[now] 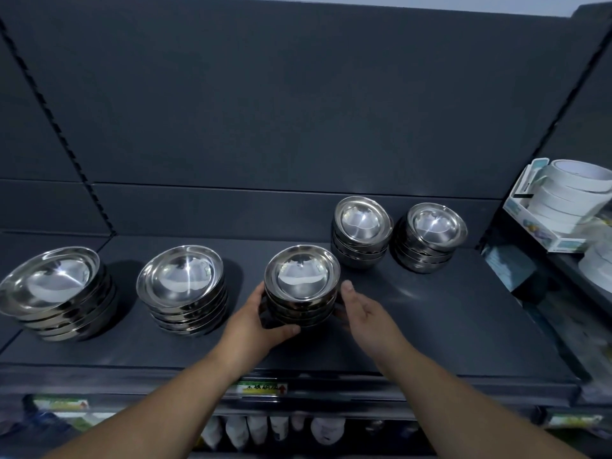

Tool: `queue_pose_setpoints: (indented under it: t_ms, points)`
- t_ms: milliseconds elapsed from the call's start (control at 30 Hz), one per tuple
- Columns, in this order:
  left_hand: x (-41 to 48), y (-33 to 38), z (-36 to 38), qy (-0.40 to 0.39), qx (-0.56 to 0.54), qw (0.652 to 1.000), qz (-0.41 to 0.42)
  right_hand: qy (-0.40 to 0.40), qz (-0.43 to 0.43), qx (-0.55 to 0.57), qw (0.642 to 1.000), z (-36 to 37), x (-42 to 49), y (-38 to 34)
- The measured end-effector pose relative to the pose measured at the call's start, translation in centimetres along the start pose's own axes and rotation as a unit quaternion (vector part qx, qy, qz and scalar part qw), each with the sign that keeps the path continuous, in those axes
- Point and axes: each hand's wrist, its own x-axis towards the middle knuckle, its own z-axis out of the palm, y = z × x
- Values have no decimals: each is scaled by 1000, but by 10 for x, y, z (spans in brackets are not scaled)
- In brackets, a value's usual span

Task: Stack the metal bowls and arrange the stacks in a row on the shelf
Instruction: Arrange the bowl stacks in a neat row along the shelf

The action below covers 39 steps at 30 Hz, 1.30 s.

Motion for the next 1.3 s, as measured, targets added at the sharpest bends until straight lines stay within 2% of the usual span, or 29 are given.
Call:
queue_pose_setpoints:
  t_ms: [500, 767, 1300]
  points:
    - [3, -2, 0, 21, 13, 999, 22, -27, -15, -20, 999, -2, 5, 18]
    - [5, 1, -1, 48, 25, 998, 34, 5, -52, -58, 997, -3, 13, 11]
    - [3, 13, -3, 49, 10, 998, 29, 33, -45, -10, 998, -1, 15, 8]
